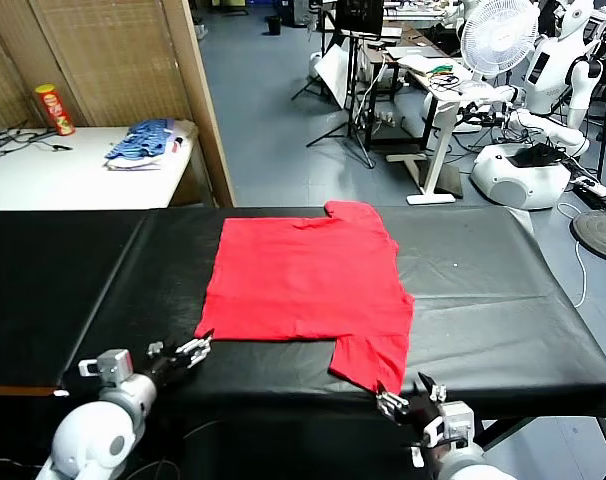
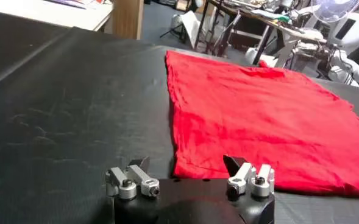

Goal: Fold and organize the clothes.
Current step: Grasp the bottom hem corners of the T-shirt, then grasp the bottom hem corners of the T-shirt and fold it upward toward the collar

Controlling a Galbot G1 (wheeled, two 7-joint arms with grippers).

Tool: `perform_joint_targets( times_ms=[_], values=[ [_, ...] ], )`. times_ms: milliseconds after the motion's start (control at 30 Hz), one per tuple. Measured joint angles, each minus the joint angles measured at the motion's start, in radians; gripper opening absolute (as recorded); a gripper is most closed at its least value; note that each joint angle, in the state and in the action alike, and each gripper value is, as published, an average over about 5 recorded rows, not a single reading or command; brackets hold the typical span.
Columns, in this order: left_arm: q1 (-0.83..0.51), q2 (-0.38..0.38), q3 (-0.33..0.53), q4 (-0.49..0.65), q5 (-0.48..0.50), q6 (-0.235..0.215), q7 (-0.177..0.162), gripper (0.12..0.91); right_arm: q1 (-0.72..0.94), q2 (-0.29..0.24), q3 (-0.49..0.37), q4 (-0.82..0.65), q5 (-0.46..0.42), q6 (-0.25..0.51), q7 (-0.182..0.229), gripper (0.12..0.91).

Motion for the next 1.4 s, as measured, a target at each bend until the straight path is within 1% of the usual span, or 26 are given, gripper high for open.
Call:
perform_joint_targets(
  times_ms=[67,133,167,233,267,367,400,467,500,567,600,633,700,767,867,967,1067,1167,1300,1400],
  values=[
    [-0.002,-0.002,0.002,0.004,0.004,-0.003,0.000,0.798,0.001,0.001,0.000,-0.003,-0.001,0.002,0.002,0.796],
    [-0.004,-0.007,0.007,0.014,0.013,-0.012,0.000,0.798,0.002,0.003,0.000,-0.009,-0.003,0.006,0.004,0.770],
    [-0.005,-0.010,0.009,0.019,0.017,-0.015,0.000,0.790,0.003,0.004,0.000,-0.012,-0.004,0.008,0.005,0.748],
    [-0.006,-0.014,0.014,0.030,0.027,-0.023,0.003,0.742,0.005,0.006,-0.001,-0.018,-0.006,0.012,0.003,0.673],
    [-0.006,-0.015,0.016,0.036,0.032,-0.026,0.005,0.702,0.006,0.008,-0.001,-0.021,-0.008,0.014,0.002,0.632],
    [-0.007,-0.018,0.019,0.052,0.046,-0.033,0.010,0.544,0.009,0.012,-0.005,-0.030,-0.016,0.020,-0.002,0.474],
    [-0.008,-0.019,0.019,0.057,0.049,-0.036,0.010,0.477,0.010,0.014,-0.006,-0.032,-0.020,0.021,-0.003,0.424],
    [-0.008,-0.022,0.020,0.063,0.051,-0.039,0.012,0.377,0.008,0.017,-0.009,-0.034,-0.027,0.025,-0.004,0.324],
    [-0.006,-0.024,0.019,0.065,0.051,-0.040,0.013,0.310,0.005,0.018,-0.009,-0.033,-0.030,0.026,-0.004,0.274],
    [0.000,-0.026,0.020,0.061,0.052,-0.041,0.015,0.215,-0.002,0.020,-0.008,-0.027,-0.035,0.028,-0.004,0.181],
    [0.004,-0.027,0.020,0.057,0.053,-0.041,0.016,0.172,-0.007,0.022,-0.006,-0.023,-0.037,0.028,-0.004,0.151],
    [0.009,-0.028,0.020,0.051,0.055,-0.040,0.016,0.147,-0.013,0.023,-0.004,-0.017,-0.041,0.027,-0.003,0.137],
    [0.021,-0.032,0.021,0.033,0.060,-0.038,0.014,0.126,-0.024,0.025,0.001,-0.003,-0.048,0.021,0.003,0.121],
    [0.033,-0.037,0.022,0.008,0.066,-0.035,0.008,0.126,-0.040,0.027,0.008,0.017,-0.058,0.010,0.012,0.122],
    [0.056,-0.040,0.017,-0.036,0.069,-0.026,-0.013,0.125,-0.069,0.025,0.020,0.050,-0.070,0.000,0.021,0.122],
    [0.091,-0.032,0.005,-0.085,0.063,-0.017,-0.035,0.125,-0.095,0.018,0.032,0.078,-0.067,0.009,0.014,0.122],
    [0.128,-0.020,-0.005,-0.133,0.060,-0.017,-0.044,0.125,-0.098,0.005,0.050,0.087,-0.054,0.046,-0.006,0.122],
    [0.145,-0.016,-0.010,-0.159,0.059,-0.034,-0.043,0.125,-0.072,-0.010,0.072,0.072,-0.024,0.095,-0.028,0.122],
    [0.126,-0.028,-0.006,-0.157,0.061,-0.073,-0.032,0.125,0.011,-0.034,0.080,0.015,0.016,0.174,-0.058,0.122],
    [0.080,-0.043,0.005,-0.133,0.065,-0.092,-0.028,0.125,0.097,-0.053,0.071,-0.047,0.035,0.225,-0.065,0.122]
  ],
)
